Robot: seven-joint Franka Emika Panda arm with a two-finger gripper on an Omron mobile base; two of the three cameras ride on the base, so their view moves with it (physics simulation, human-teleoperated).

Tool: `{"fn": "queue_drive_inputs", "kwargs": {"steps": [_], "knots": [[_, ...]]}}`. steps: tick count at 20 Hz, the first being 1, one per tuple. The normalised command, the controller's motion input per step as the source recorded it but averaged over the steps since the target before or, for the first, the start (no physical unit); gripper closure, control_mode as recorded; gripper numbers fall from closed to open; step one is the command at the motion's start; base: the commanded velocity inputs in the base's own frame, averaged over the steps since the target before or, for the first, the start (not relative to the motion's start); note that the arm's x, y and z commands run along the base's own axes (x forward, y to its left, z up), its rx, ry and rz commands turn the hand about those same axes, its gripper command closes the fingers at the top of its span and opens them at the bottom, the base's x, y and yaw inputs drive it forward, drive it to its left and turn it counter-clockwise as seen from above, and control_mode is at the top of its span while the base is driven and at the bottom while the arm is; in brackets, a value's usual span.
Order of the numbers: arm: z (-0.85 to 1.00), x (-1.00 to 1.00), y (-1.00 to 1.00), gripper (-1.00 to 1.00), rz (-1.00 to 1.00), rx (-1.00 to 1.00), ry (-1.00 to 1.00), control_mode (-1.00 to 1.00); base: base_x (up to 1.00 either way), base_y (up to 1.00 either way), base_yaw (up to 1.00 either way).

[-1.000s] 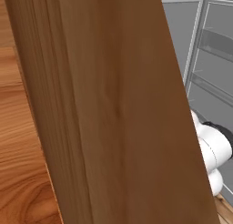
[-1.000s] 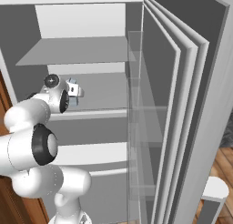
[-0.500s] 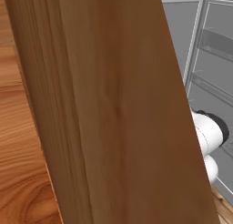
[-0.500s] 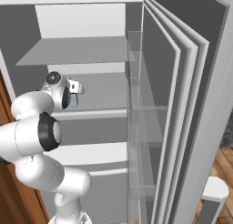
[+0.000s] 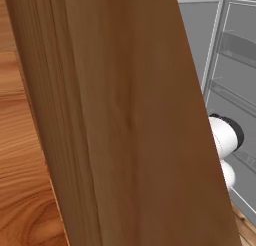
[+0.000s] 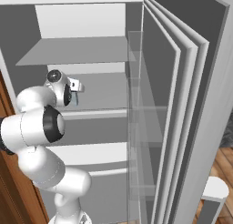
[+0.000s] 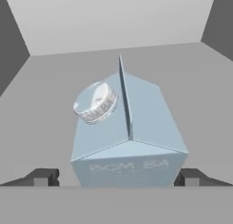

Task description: Take a sugar cube from the saucer and place it inside the coffee. Then, grab milk from the fridge and place it next to the coffee on the counter to sweeten the coffee.

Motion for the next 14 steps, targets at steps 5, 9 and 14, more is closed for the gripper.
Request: {"fn": "queue_drive_inputs", "kwargs": {"steps": [5, 9, 14], "knots": [[-0.09, 0.23, 0.00, -1.00, 0.00, 0.00, 0.00, -1.00, 0.00, 0.00, 0.00], [-0.09, 0.21, 0.02, -1.00, 0.00, 0.00, 0.00, -1.00, 0.00, 0.00, 0.00], [-0.07, 0.15, 0.06, -1.00, 0.00, 0.00, 0.00, -1.00, 0.00, 0.00, 0.00]]}}
